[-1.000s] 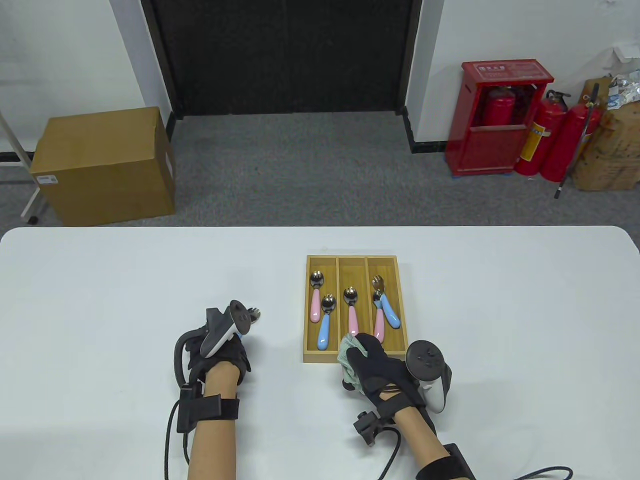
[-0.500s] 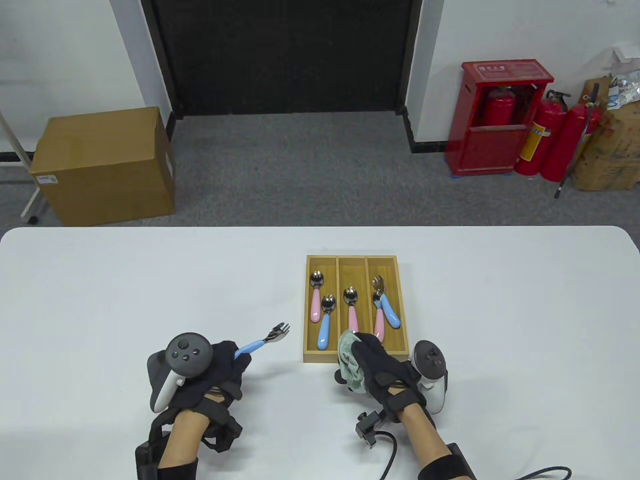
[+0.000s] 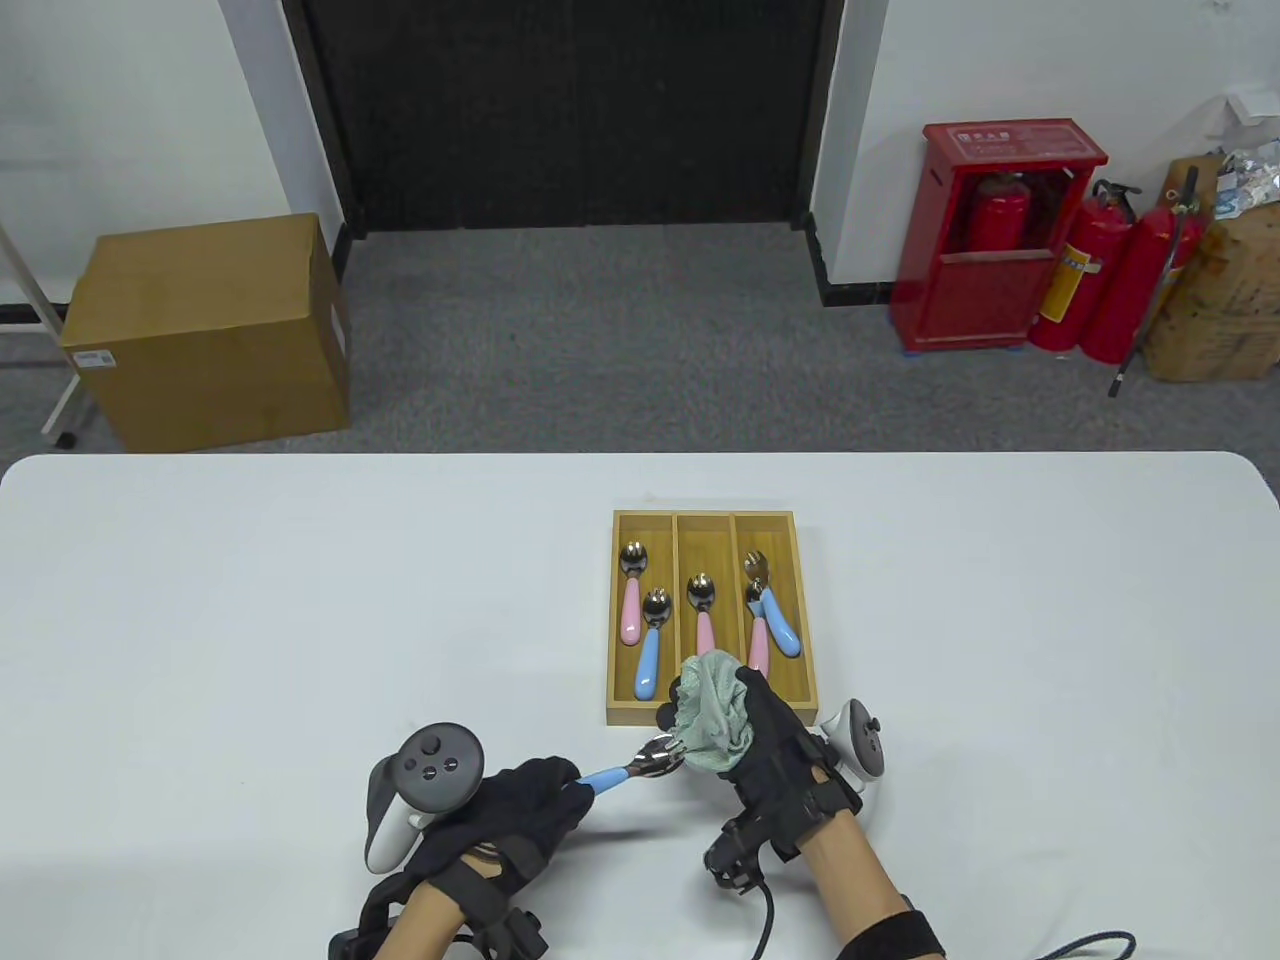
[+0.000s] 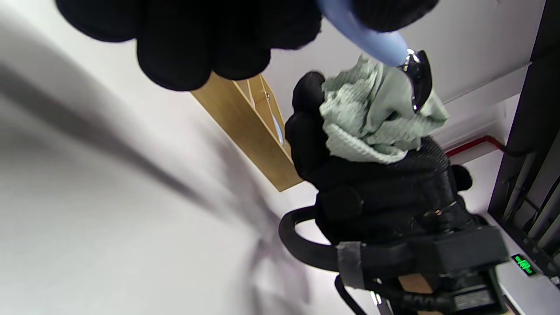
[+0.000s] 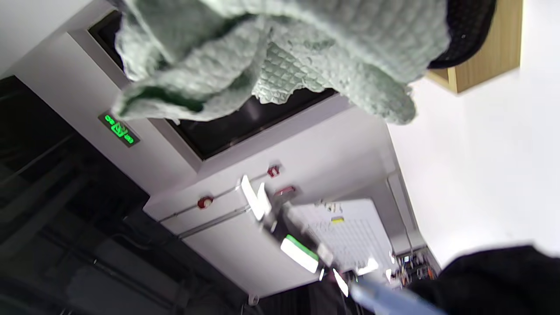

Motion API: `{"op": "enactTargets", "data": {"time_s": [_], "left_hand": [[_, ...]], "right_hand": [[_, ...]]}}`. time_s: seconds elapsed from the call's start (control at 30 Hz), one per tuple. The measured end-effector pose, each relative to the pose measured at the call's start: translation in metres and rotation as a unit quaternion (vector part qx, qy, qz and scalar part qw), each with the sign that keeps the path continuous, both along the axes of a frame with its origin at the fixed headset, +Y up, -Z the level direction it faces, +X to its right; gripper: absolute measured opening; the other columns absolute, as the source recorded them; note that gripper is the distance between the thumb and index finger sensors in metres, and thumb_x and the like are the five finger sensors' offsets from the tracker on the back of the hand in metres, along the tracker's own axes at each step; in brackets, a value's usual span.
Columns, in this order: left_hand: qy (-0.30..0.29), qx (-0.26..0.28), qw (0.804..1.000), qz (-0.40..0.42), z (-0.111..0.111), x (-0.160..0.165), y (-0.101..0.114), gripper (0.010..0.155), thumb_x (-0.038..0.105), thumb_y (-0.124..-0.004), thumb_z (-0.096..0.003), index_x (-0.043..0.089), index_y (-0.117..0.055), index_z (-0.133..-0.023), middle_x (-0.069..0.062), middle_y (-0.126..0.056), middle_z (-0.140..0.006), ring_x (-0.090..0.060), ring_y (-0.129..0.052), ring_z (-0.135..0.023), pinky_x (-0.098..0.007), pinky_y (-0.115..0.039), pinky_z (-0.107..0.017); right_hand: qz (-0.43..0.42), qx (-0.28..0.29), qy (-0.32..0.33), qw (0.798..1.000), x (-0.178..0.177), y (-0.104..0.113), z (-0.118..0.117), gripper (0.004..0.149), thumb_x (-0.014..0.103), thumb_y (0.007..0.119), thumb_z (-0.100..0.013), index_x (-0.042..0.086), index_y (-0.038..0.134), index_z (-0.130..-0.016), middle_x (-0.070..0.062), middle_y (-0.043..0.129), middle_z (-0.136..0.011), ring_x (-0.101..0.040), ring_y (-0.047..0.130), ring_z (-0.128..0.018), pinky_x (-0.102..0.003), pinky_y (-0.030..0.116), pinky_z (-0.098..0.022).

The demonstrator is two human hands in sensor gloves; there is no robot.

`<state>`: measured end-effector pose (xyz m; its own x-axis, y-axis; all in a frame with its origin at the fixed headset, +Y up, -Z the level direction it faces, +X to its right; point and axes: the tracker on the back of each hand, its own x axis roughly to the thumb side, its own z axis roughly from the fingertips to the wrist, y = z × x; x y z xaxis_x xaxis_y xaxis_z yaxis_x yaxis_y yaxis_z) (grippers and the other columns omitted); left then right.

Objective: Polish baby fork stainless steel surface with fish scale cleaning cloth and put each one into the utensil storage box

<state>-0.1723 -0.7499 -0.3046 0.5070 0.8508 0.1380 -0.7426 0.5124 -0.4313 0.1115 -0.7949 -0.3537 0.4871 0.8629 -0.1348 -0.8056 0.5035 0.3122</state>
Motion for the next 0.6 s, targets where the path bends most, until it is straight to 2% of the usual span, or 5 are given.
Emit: {"op": "enactTargets", "data": {"time_s": [0.13,0.23,0.37,0.53,0.6], "left_hand": [[-0.005,-0.005,1.000,0.003,0.001,0.004,-0.003,0.051,0.052,-0.066,-0.0487,0.012,-0.082,-0.077,-0.009,-0.081,-0.089,-0.035,-0.091,-0.073,-0.060,-0.069,-0.056],[-0.005,0.001,1.000,-0.007,0.002,0.006,-0.003,0.051,0.052,-0.066,-0.0485,0.013,-0.082,-0.076,-0.009,-0.082,-0.089,-0.035,-0.091,-0.072,-0.060,-0.069,-0.056],[0.001,0.006,1.000,-0.021,0.002,0.005,-0.003,0.051,0.052,-0.067,-0.0479,0.013,-0.083,-0.075,-0.009,-0.083,-0.088,-0.034,-0.092,-0.071,-0.060,-0.070,-0.055],[0.018,0.019,0.999,-0.022,0.002,0.000,-0.001,0.050,0.053,-0.068,-0.0470,0.013,-0.084,-0.074,-0.009,-0.084,-0.086,-0.032,-0.093,-0.068,-0.059,-0.071,-0.055],[0.033,0.038,0.998,-0.033,0.003,0.000,0.002,0.049,0.052,-0.069,-0.0462,0.014,-0.085,-0.073,-0.009,-0.085,-0.084,-0.032,-0.095,-0.066,-0.058,-0.072,-0.054]], "right_hand": [[-0.005,0.009,0.074,0.997,-0.015,0.002,0.006,0.061,0.057,0.060,-0.056,0.011,0.068,-0.095,-0.030,0.064,-0.098,-0.049,0.083,-0.077,-0.063,0.071,-0.052],[0.034,0.029,0.124,0.991,-0.028,0.003,0.013,0.068,0.062,0.060,-0.055,0.008,0.065,-0.096,-0.031,0.064,-0.098,-0.049,0.082,-0.077,-0.063,0.071,-0.052],[0.069,0.050,0.182,0.980,-0.039,0.006,0.017,0.080,0.071,0.066,-0.051,0.005,0.064,-0.097,-0.032,0.063,-0.098,-0.051,0.082,-0.077,-0.065,0.071,-0.051],[0.135,0.088,0.212,0.964,-0.039,0.017,0.016,0.088,0.066,0.084,-0.044,0.000,0.060,-0.097,-0.036,0.062,-0.097,-0.054,0.083,-0.077,-0.067,0.071,-0.050],[0.175,0.102,0.226,0.953,-0.037,0.021,0.015,0.088,0.058,0.089,-0.042,-0.001,0.055,-0.098,-0.037,0.060,-0.097,-0.054,0.083,-0.077,-0.068,0.071,-0.050]]}}
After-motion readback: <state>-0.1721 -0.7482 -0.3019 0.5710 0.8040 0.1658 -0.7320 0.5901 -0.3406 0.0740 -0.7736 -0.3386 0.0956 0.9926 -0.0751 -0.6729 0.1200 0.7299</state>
